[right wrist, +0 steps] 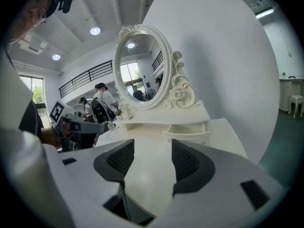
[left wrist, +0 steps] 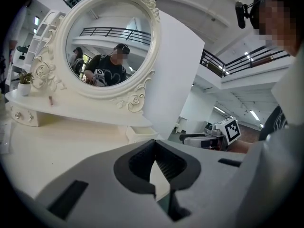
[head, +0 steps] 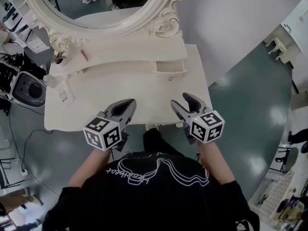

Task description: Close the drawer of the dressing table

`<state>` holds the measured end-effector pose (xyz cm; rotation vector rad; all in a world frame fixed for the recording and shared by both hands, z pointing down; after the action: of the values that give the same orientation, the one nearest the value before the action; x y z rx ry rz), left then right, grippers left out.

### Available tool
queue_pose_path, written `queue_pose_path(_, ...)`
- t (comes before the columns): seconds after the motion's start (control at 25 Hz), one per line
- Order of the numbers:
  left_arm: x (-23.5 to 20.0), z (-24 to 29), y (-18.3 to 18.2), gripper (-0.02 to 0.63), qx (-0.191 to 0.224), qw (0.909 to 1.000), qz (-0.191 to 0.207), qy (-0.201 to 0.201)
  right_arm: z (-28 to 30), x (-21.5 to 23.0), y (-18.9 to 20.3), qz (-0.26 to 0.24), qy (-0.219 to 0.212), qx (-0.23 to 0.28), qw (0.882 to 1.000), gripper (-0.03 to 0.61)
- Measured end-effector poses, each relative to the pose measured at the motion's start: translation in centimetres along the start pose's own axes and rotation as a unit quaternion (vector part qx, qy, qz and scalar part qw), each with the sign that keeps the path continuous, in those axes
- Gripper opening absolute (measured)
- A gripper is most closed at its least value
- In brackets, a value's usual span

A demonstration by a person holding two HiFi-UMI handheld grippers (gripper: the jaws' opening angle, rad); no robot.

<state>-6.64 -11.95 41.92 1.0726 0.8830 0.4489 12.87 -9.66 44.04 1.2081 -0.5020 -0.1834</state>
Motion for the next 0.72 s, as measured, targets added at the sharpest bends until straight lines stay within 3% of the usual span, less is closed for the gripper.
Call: queue_pose_path(0.72,-6.7,3.3,-0.6,0.003,-0.008,0.9982,-0.044,-0.041,9.0,7.1,3.8,-0.020,0.062,-0.080,0.995,0.203)
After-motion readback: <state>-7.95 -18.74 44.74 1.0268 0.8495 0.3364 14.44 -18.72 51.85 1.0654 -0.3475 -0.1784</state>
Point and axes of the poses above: the fingertips, and each gripper's own axes: z forward along the fingers, x to its right, y out of its underside, the point moved 3 cm from there along -z, backward along the fingers, and after that the axes turned 8 degrees about x, right-handed, at the moved point
